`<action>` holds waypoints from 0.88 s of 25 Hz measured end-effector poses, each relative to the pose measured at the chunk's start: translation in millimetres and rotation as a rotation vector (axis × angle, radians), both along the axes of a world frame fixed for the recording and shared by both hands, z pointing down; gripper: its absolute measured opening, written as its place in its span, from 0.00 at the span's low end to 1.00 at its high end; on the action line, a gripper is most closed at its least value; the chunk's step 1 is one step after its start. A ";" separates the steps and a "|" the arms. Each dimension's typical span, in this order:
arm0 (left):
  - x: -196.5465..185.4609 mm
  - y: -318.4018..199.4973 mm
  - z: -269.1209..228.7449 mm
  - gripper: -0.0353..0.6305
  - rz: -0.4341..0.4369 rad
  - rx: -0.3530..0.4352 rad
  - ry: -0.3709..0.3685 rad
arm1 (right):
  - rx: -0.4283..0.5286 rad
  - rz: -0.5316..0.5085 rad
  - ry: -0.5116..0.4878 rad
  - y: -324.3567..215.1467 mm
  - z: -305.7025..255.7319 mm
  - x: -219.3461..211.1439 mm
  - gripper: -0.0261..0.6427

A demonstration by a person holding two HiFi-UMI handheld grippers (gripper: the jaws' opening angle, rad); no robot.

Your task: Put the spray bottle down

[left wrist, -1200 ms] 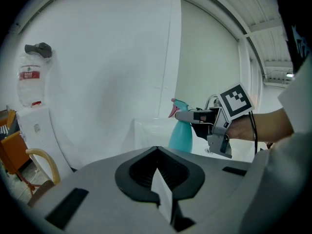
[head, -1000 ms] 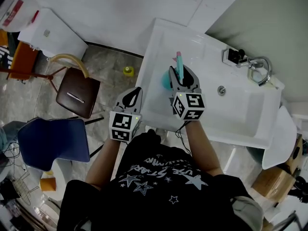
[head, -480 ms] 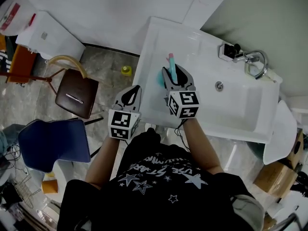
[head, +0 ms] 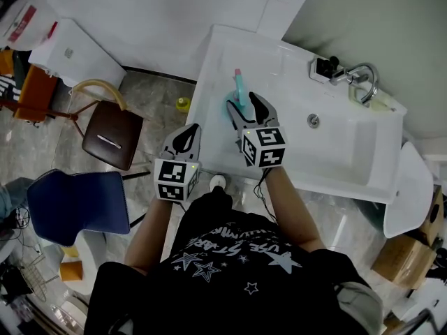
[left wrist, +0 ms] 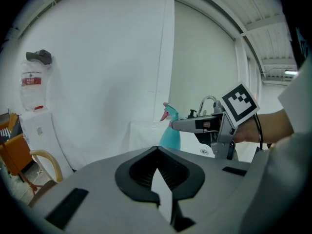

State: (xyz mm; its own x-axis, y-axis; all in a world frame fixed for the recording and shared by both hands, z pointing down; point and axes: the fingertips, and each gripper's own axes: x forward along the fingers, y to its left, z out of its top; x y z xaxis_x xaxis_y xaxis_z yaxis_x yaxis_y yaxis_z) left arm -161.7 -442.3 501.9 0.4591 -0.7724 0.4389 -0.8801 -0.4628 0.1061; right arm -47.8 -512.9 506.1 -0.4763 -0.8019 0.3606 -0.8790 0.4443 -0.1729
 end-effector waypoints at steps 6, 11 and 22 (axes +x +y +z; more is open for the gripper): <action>11.4 21.1 -23.4 0.08 -0.025 0.052 0.004 | 0.029 0.038 -0.002 37.9 -17.5 34.4 0.44; 33.0 51.1 -51.7 0.08 -0.030 0.117 0.015 | 0.065 0.081 0.027 78.4 -39.0 75.5 0.37; 101.1 153.3 -70.9 0.08 0.018 0.174 0.027 | 0.118 0.171 0.023 191.5 -60.6 164.5 0.13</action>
